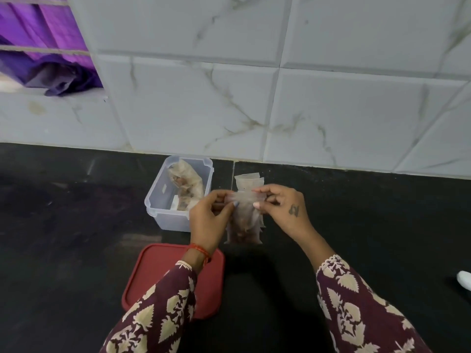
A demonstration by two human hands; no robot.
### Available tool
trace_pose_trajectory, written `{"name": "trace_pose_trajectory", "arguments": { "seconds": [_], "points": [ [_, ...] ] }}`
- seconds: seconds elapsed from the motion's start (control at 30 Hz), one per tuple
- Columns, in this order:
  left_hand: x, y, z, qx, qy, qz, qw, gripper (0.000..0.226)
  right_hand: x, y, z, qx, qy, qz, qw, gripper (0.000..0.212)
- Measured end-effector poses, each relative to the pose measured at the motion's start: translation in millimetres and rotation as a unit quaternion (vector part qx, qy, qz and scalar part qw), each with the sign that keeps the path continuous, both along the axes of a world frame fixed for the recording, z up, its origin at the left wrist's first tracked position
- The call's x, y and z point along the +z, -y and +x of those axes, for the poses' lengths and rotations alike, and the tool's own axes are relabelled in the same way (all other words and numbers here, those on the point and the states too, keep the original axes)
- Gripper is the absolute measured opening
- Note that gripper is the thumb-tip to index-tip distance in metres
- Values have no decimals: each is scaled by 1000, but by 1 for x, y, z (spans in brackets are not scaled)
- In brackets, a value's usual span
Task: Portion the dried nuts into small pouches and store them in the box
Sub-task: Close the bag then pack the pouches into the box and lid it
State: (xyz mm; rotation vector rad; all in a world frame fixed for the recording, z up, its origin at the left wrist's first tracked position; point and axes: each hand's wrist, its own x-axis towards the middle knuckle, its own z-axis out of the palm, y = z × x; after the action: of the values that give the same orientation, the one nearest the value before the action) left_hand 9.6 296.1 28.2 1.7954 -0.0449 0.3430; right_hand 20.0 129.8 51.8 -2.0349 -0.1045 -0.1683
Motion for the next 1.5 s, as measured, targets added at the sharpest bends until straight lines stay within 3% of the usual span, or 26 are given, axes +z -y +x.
{"name": "trace_pose_trajectory", "arguments": {
  "seconds": [0.23, 0.43, 0.67, 0.77, 0.87, 0.97, 1.03, 1.13, 1.33, 1.4, 1.5],
  "points": [
    [45, -63, 36, 77, 35, 13, 996, 17, 35, -70, 48, 32, 34, 51, 998, 40],
    [39, -103, 87, 122, -30, 42, 991, 18, 30, -121, 103, 37, 47, -20, 998, 31],
    [6, -105, 113, 118, -108, 230, 960, 28, -11, -136, 131, 64, 31, -193, 979, 22],
    [4, -101, 110, 94, -79, 287, 950, 47, -11, -137, 125, 80, 46, -239, 967, 33],
    [2, -105, 99, 65, -11, 342, 938, 52, -13, -130, 113, 88, 86, -241, 963, 39],
    [-6, -112, 97, 12, 51, 467, 883, 53, -22, -124, 104, 142, 87, -278, 946, 44],
    [-7, -114, 96, -26, -3, 565, 825, 60, -25, -125, 104, 175, 83, -329, 924, 47],
    [-8, -115, 97, -57, -98, 640, 760, 70, -22, -128, 109, 203, 70, -439, 872, 52],
    [-9, -111, 102, -67, -121, 691, 710, 66, -14, -132, 111, 224, 25, -561, 796, 53],
    [-7, -111, 101, -69, -116, 685, 716, 65, -12, -133, 112, 230, 18, -553, 800, 53],
    [-7, -113, 97, -54, -70, 609, 788, 59, -12, -128, 111, 229, 4, -421, 878, 47]
  ]
}}
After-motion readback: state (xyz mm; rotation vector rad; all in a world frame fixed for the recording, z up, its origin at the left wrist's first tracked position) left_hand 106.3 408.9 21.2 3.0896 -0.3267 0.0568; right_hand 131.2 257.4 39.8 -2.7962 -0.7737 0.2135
